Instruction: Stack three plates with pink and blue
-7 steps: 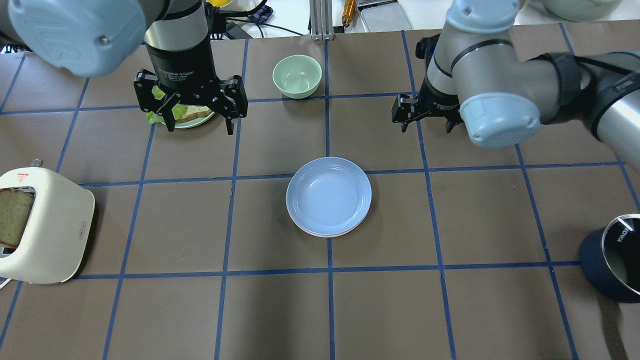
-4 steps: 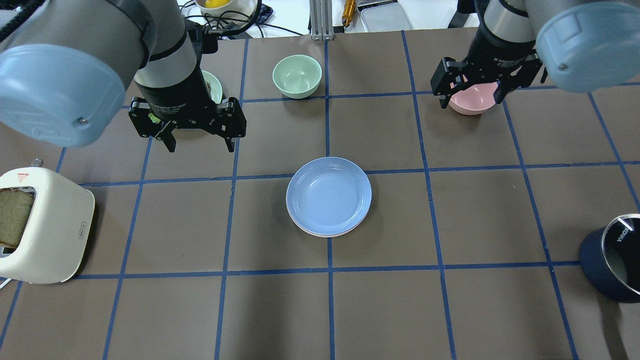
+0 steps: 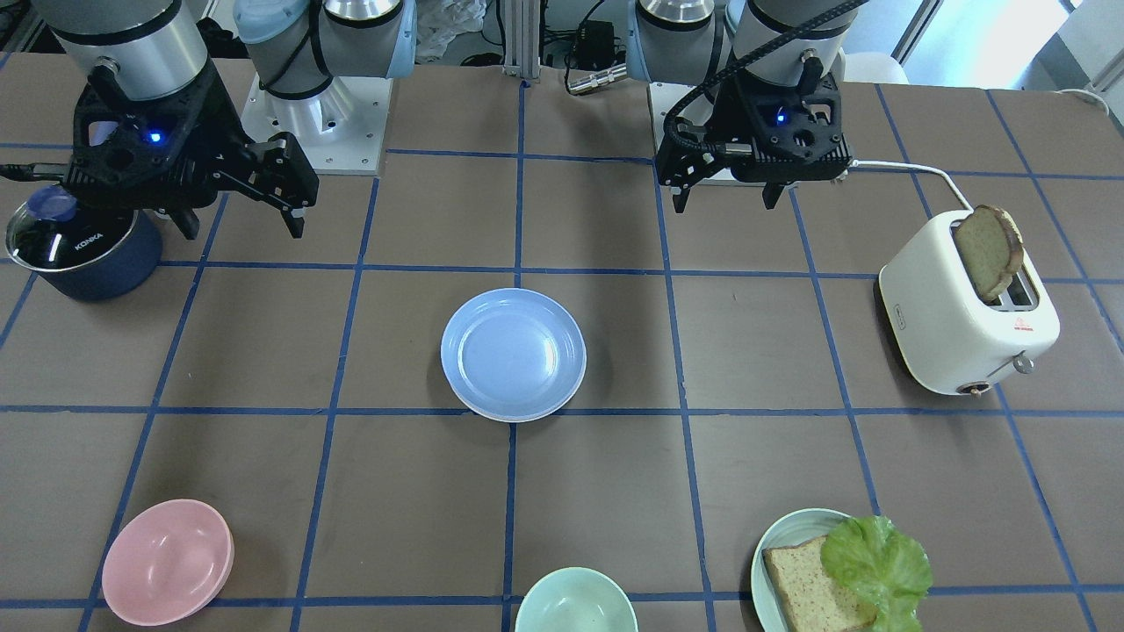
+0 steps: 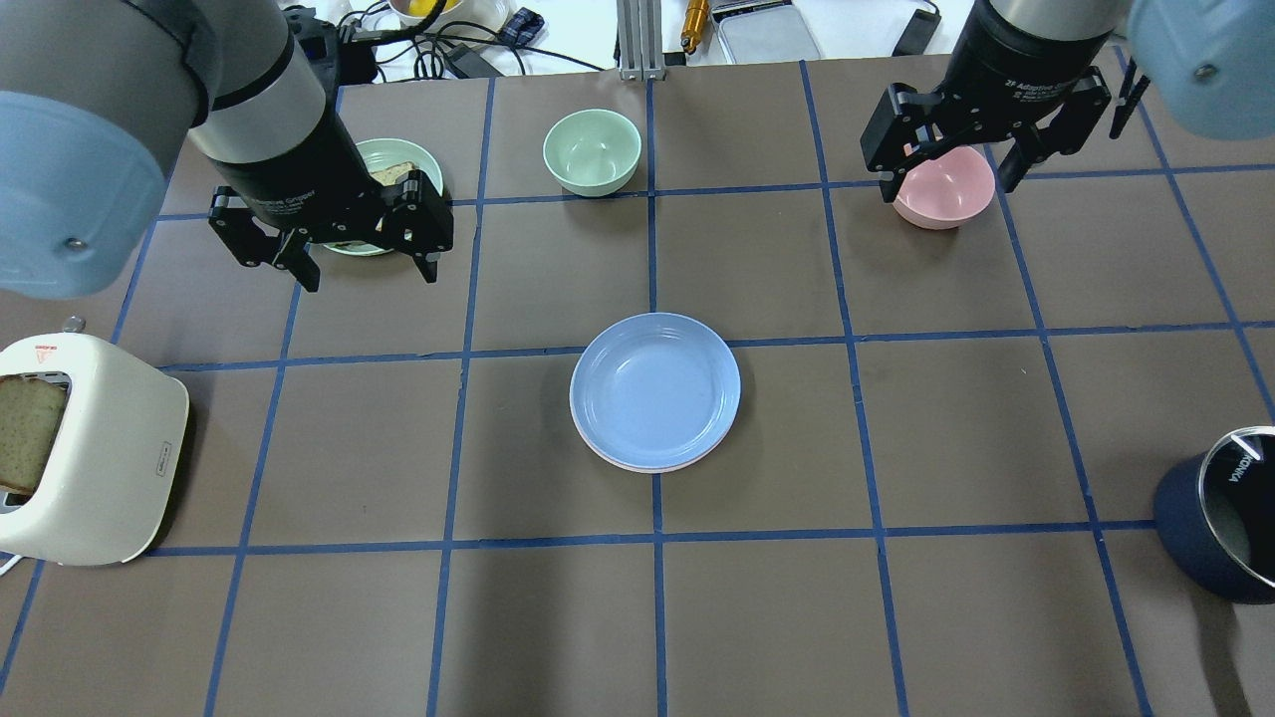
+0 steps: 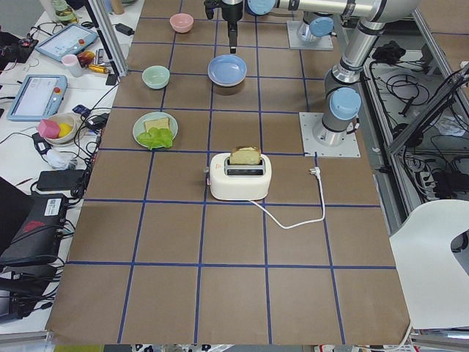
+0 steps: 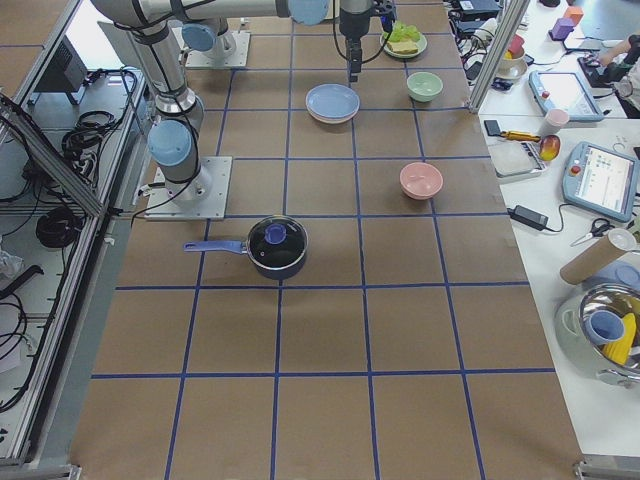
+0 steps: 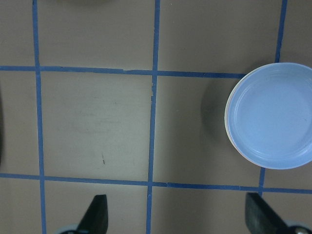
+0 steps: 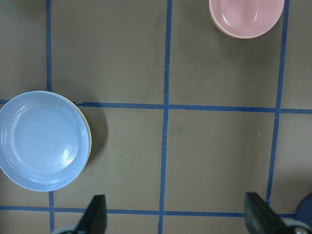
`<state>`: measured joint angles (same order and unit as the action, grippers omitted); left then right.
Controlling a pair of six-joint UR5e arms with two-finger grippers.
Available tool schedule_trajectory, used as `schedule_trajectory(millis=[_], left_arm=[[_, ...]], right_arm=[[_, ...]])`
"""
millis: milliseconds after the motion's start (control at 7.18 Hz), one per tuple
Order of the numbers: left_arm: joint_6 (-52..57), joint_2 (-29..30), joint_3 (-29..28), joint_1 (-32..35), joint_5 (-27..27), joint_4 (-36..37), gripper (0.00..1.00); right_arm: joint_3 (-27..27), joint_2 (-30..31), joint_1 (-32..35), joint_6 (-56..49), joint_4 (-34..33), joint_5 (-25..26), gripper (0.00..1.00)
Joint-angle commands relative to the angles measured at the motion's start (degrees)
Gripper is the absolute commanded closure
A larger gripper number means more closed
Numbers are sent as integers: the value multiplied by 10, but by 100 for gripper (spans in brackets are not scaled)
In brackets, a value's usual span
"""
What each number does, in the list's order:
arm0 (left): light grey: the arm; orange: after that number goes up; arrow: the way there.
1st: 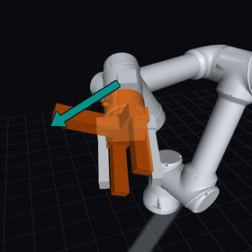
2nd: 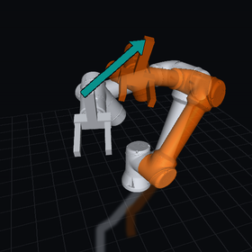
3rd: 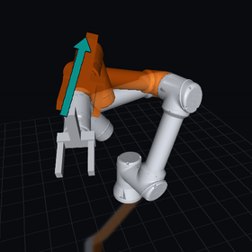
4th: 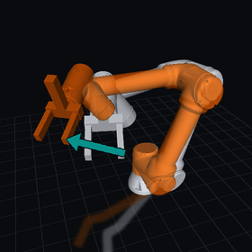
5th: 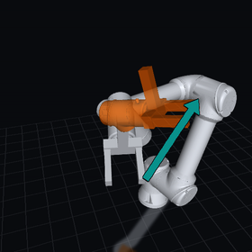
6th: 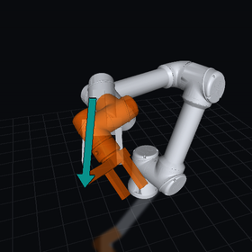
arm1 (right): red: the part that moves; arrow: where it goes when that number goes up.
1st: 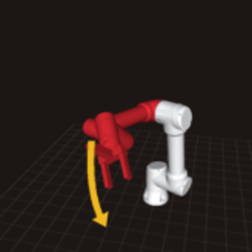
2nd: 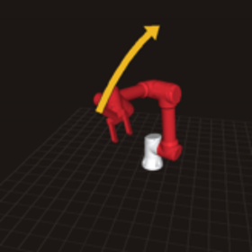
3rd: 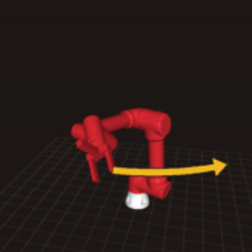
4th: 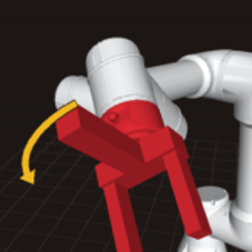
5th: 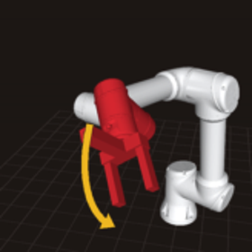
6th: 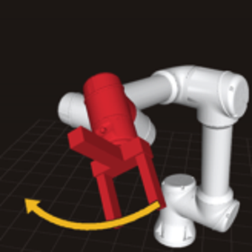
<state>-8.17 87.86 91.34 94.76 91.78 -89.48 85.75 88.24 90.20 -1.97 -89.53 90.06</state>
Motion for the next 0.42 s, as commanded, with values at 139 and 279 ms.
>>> schedule_trajectory(millis=[139, 279], left_arm=[[4, 0, 0, -2, 0, 51, 0], [5, -1, 1, -1, 1, 51, 0]], right_arm=[[0, -2, 1, 4, -1, -1, 0], [0, -3, 1, 4, -1, -1, 0]])
